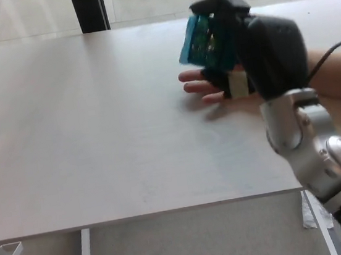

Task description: The robot uses its right hand to pick up a cube kept in the middle of the desk infront of it and hands it to a person

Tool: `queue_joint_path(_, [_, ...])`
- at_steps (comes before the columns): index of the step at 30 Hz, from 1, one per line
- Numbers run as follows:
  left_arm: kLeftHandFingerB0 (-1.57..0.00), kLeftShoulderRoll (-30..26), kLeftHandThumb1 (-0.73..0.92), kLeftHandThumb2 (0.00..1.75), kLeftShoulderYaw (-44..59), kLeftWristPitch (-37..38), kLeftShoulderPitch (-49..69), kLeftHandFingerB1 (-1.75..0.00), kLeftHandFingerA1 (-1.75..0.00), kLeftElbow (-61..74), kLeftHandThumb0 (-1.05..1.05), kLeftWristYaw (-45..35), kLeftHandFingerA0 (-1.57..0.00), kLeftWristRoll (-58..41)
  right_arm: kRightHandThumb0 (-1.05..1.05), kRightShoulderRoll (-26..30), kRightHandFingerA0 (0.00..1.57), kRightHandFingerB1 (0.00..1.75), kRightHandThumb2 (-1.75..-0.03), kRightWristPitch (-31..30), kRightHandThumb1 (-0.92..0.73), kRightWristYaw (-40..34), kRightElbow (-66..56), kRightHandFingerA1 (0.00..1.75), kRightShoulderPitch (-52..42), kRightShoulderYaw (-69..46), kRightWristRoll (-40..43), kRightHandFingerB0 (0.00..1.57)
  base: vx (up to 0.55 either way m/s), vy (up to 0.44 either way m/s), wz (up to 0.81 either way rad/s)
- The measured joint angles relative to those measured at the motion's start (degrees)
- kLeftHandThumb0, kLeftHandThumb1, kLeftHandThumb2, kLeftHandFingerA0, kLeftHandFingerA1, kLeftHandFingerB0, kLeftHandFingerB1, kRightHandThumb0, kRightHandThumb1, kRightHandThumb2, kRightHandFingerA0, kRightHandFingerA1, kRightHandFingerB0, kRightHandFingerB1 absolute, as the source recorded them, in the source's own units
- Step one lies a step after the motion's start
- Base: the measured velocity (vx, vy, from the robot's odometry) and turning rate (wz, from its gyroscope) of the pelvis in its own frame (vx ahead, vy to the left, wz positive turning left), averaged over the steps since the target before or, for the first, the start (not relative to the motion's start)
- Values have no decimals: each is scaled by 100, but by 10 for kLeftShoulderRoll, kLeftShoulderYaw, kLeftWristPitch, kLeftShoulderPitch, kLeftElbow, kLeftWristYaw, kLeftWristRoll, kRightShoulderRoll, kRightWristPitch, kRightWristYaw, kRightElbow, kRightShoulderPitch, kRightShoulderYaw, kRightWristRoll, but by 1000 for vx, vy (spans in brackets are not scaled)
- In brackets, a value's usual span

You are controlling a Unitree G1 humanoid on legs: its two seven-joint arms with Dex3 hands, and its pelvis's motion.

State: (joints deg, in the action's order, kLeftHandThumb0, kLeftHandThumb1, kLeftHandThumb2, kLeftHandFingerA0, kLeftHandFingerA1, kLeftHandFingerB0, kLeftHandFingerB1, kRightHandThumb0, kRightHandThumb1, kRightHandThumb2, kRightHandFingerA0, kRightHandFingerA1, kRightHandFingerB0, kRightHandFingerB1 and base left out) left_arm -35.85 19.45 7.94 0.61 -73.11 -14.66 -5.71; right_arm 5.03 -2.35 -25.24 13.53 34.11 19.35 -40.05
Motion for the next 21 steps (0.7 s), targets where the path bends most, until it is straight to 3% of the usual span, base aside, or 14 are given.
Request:
queue_joint_path(1, [-58,0,70,61,0,1,1,-45,-59,0,-68,0,-64,0,-20,3,97,93,-92,1,-53,4,1,135,10,-7,2,93,0,0,0])
queue_joint_path(2, [-62,0,69,61,0,2,2,-47,-61,0,-68,0,-66,0,-20,6,100,92,-90,2,-54,7,3,132,19,-12,4,94,0,0,0])
queue_joint_path(8, [-60,0,68,61,2,5,3,-46,-60,-3,-70,1,-65,0,-26,57,94,88,-87,17,-56,26,89,146,80,-29,9,93,0,0,0])
queue_joint_path(9, [-54,0,54,95,2,5,3,-58,-67,-3,-69,1,-61,0,-28,67,92,83,-78,19,-59,29,105,153,86,-29,9,92,0,0,0])
queue_joint_path(10, [-54,0,54,95,1,5,4,-58,-67,-3,-69,1,-61,0,-28,75,92,83,-78,21,-59,34,124,153,94,-29,10,92,0,0,0])
queue_joint_path(11, [-58,0,69,61,1,5,4,-44,-60,-3,-70,1,-64,0,-24,83,93,88,-83,23,-64,40,139,163,100,-28,11,91,0,0,0])
queue_joint_path(13, [-61,0,69,60,1,5,4,-46,-63,-3,-71,1,-66,0,-23,93,98,78,-81,26,-59,52,159,165,109,-27,14,99,0,0,0])
queue_joint_path(15, [-58,0,69,61,0,5,3,-46,-60,-3,-69,1,-64,0,-22,107,96,80,-88,37,-56,72,193,167,119,-20,18,98,0,0,0])
queue_joint_path(18, [-60,0,70,60,0,5,3,-46,-60,-3,-69,1,-64,0,-25,114,92,80,-75,47,-63,98,236,169,125,-8,21,95,0,0,0])
queue_joint_path(19, [-60,0,69,61,0,5,3,-47,-60,-3,-69,1,-65,0,-23,114,92,78,-74,49,-64,107,245,153,126,-4,22,94,0,0,0])
queue_joint_path(21, [-58,0,70,61,0,5,3,-45,-59,-3,-68,1,-65,0,-22,114,92,74,-73,51,-64,122,257,148,126,3,24,94,0,0,0])
